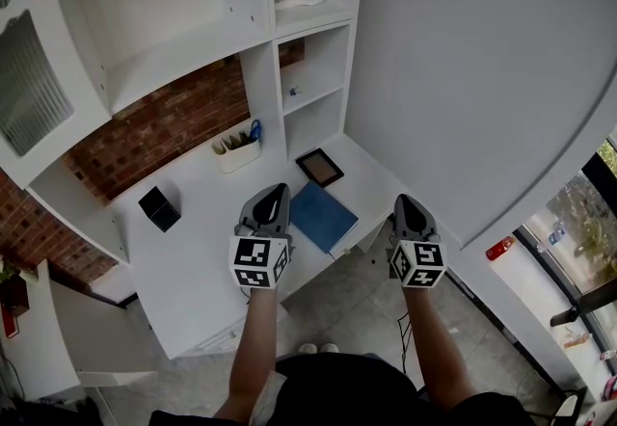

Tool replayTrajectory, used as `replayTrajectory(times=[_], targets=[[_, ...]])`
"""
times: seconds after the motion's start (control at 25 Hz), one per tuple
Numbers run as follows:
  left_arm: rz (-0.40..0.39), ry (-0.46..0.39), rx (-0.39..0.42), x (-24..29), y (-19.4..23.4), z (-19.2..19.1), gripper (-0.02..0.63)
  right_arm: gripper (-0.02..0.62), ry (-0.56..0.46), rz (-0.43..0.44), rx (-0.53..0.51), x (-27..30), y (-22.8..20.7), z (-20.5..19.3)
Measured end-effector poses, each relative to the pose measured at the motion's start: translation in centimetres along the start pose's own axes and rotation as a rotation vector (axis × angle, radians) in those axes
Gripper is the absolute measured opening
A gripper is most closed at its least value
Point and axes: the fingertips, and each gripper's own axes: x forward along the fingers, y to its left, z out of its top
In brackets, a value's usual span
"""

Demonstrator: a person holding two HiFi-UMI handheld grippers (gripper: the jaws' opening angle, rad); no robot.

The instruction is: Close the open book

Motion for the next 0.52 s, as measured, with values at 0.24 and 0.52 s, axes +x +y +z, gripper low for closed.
replayTrajectory(times=[0.24,0.52], targets=[[0.005,0.012,-0.009,-0.27,0.25,-0.59,0.009,-0.003,0.011,0.002,-0.001,-0.02,0.28,-0.27],[0.004,0.014,-0.009,-0.25,0.43,-0.75,0.009,-0.003,0.019,0.003,0.000,0.11,0.48,-0.61]])
